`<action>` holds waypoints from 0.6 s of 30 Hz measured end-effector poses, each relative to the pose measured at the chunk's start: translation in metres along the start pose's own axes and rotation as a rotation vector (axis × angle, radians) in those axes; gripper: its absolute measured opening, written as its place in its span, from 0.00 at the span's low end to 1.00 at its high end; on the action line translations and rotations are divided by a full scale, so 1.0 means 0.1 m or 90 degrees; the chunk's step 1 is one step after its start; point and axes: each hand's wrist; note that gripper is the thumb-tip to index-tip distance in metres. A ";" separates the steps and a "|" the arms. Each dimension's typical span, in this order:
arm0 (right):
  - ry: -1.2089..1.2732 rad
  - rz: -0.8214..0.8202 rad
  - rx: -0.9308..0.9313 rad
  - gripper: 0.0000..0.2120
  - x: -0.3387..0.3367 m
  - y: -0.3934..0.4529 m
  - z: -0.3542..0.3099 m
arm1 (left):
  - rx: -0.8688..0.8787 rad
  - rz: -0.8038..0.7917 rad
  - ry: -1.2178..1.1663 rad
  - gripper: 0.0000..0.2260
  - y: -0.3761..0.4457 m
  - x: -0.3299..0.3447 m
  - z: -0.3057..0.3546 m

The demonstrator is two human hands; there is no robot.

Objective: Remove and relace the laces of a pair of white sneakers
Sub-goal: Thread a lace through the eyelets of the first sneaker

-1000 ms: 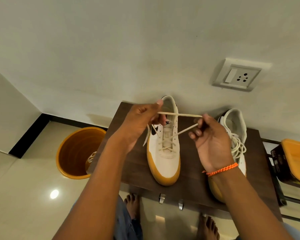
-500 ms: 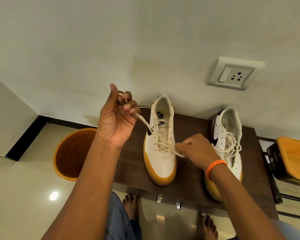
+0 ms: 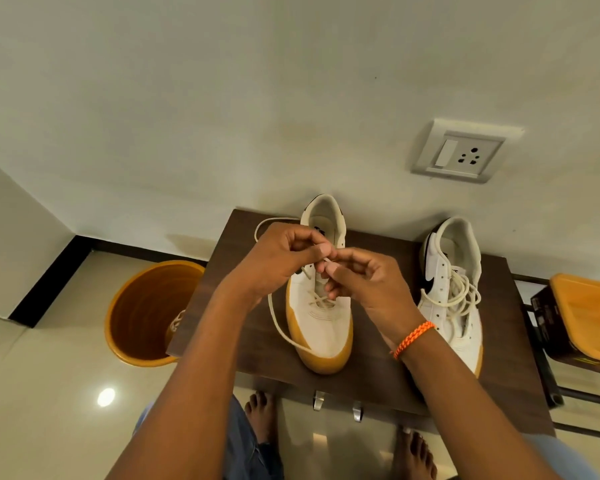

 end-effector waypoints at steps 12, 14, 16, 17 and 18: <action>-0.235 0.166 -0.102 0.05 -0.01 0.02 0.08 | -0.039 0.075 0.115 0.03 0.11 0.04 -0.17; -0.269 0.166 -0.112 0.06 0.01 0.02 0.10 | -0.036 0.085 0.122 0.04 0.12 0.07 -0.18; -0.277 0.158 -0.108 0.07 0.01 0.02 0.09 | -0.043 0.089 0.123 0.04 0.14 0.09 -0.19; -0.271 0.156 -0.103 0.06 0.00 0.03 0.09 | -0.047 0.092 0.112 0.05 0.14 0.11 -0.19; -0.264 0.153 -0.096 0.06 -0.01 0.03 0.08 | -0.050 0.098 0.102 0.05 0.15 0.12 -0.19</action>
Point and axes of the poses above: each hand's wrist, its own y-axis towards the middle knuckle, its own x-axis out of the palm, z = x × y, and after that the axes turned 4 degrees about -z, right-handed
